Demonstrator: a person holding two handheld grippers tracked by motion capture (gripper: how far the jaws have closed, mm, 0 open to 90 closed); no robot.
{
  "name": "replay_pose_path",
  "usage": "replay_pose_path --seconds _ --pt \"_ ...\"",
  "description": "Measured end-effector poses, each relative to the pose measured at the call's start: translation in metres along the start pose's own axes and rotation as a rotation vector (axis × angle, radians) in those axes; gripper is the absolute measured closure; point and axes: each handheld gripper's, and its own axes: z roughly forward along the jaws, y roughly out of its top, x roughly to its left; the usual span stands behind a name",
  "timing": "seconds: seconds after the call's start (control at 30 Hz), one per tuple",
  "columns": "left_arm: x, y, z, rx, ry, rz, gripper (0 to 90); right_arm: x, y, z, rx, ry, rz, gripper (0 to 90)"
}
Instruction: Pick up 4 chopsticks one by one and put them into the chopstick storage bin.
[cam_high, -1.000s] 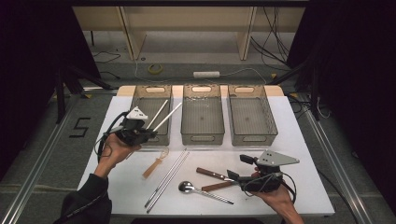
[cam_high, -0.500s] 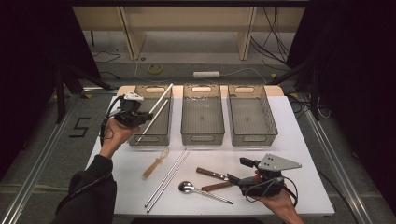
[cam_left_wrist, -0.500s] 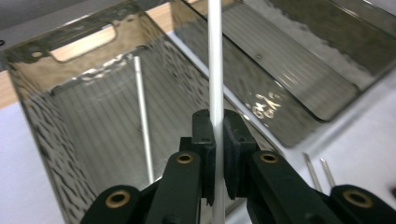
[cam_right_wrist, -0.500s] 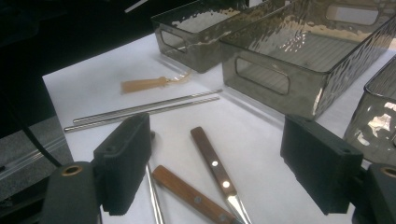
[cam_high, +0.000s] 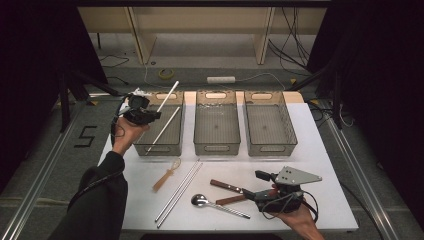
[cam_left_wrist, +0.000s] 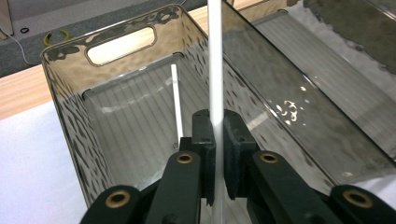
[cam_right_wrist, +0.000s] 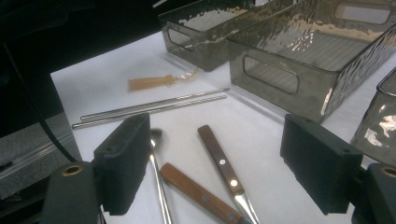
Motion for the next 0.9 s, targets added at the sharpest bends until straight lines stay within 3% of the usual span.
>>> replay_pose_path --seconds 0.43,0.9 --pt "0.007 -0.001 0.017 0.007 0.021 -0.015 83.9 0.001 0.001 -0.001 -0.015 0.006 0.005 25.5" --pt "0.021 -0.017 0.029 0.023 0.048 -0.047 83.8 0.002 0.001 -0.001 -0.015 0.016 -0.005 25.8"
